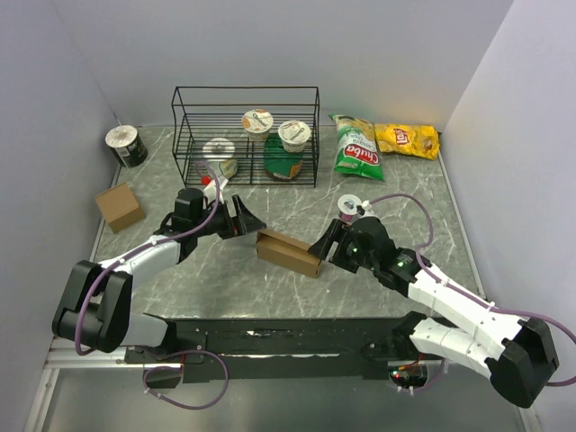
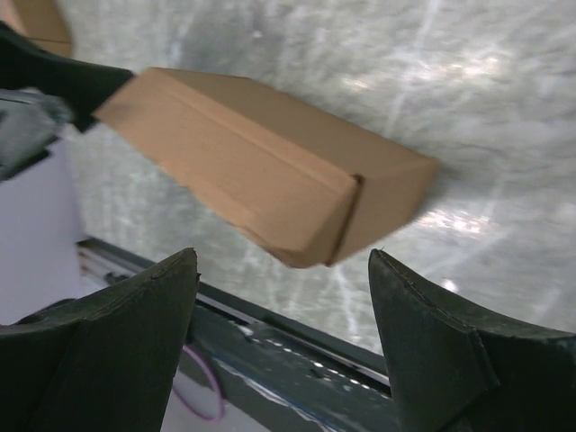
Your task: Fold the paper box
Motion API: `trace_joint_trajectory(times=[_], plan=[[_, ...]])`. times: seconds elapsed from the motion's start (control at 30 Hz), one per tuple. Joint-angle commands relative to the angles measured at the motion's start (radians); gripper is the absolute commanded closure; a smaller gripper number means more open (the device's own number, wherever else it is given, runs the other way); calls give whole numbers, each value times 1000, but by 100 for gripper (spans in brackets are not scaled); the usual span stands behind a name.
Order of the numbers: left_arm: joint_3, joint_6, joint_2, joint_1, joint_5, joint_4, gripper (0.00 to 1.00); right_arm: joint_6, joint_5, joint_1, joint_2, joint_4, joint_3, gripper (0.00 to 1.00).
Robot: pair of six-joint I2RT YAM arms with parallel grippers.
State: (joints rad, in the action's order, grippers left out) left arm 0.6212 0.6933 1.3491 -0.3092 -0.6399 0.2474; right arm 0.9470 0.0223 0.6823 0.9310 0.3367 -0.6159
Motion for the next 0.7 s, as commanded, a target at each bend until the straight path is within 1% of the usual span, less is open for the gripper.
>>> trace_joint_trajectory(times=[0.0,0.17,0.33,0.5,0.67], plan=[[-1,-3,-7,-4,-46,44,7,64,39,-12,-6,-128,24,17],[-28,17,4,-4,-63,75,12,68,39,-15,18,-136,31,17],[-37,23,5,-4,-69,89,16,67,19,-15,43,-104,25,19],[-40,26,22,-4,-75,101,20,61,4,-15,57,-102,30,21],[-44,32,31,-4,-76,118,23,61,-7,-15,66,-97,41,27]])
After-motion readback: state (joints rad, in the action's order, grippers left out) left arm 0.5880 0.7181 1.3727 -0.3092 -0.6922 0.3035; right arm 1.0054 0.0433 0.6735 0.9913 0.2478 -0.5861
